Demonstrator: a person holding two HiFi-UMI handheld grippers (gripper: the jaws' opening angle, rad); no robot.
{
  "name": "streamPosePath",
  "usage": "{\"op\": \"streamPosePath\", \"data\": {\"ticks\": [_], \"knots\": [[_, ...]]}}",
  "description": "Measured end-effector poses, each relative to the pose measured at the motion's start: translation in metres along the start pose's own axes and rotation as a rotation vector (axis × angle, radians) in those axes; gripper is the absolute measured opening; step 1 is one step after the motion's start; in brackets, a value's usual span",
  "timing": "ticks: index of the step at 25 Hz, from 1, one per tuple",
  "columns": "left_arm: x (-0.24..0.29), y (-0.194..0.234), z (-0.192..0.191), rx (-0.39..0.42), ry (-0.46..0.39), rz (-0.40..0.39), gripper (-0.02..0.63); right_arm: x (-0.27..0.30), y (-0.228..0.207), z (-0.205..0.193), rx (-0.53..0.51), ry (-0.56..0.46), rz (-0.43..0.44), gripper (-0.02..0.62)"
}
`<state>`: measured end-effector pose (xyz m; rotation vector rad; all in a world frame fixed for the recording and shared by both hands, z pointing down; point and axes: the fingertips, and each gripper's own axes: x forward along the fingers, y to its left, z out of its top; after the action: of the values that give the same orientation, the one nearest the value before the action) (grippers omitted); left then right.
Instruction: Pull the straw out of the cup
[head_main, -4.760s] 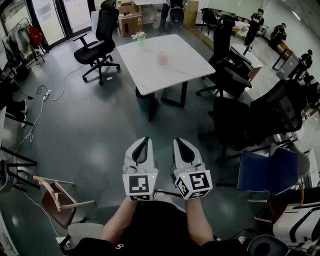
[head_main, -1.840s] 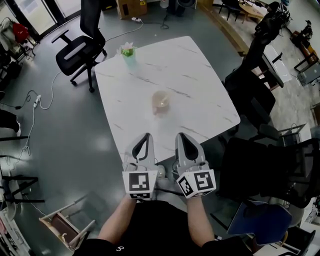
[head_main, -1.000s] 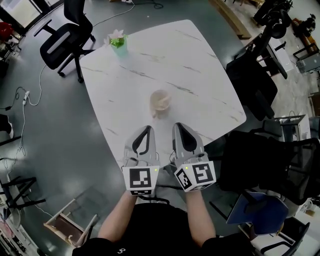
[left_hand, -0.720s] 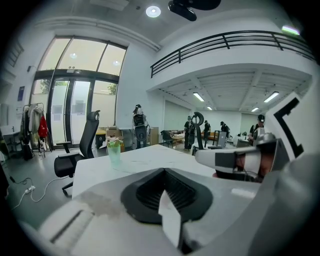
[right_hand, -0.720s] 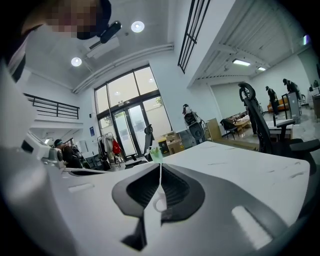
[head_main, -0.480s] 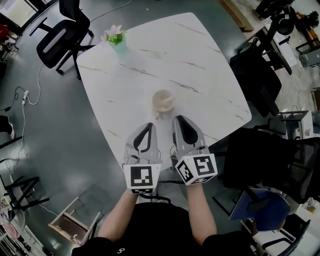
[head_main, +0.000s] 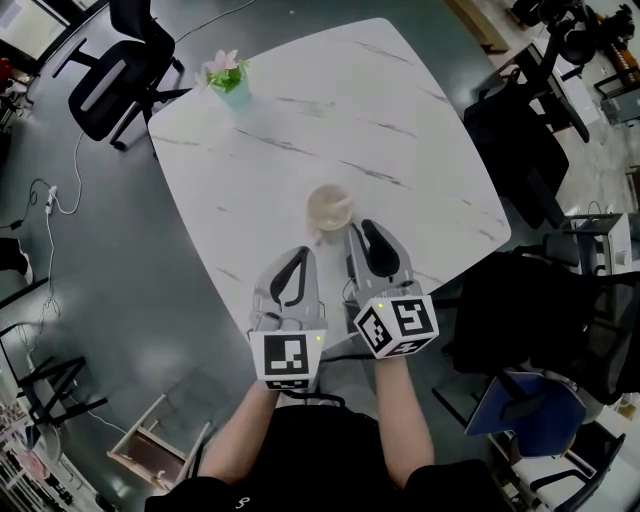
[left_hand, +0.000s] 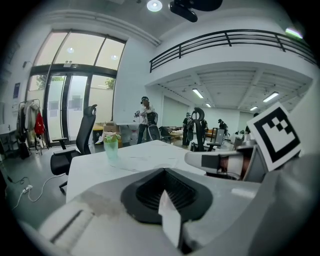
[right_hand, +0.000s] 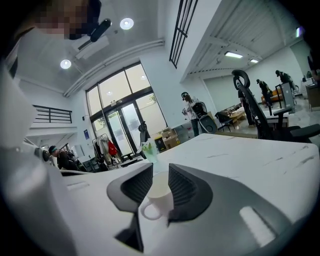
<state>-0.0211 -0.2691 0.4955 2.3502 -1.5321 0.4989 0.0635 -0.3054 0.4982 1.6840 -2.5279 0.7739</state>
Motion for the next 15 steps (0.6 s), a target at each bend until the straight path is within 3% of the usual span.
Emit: {"op": "streamPosePath", "data": {"ticks": [15], "knots": [[0.015,0.006,-0.004,-0.007,0.027,-0.014,0.001,0.037,-0.028,-0.018,0.075,0.038,-0.038,0.132]]}}
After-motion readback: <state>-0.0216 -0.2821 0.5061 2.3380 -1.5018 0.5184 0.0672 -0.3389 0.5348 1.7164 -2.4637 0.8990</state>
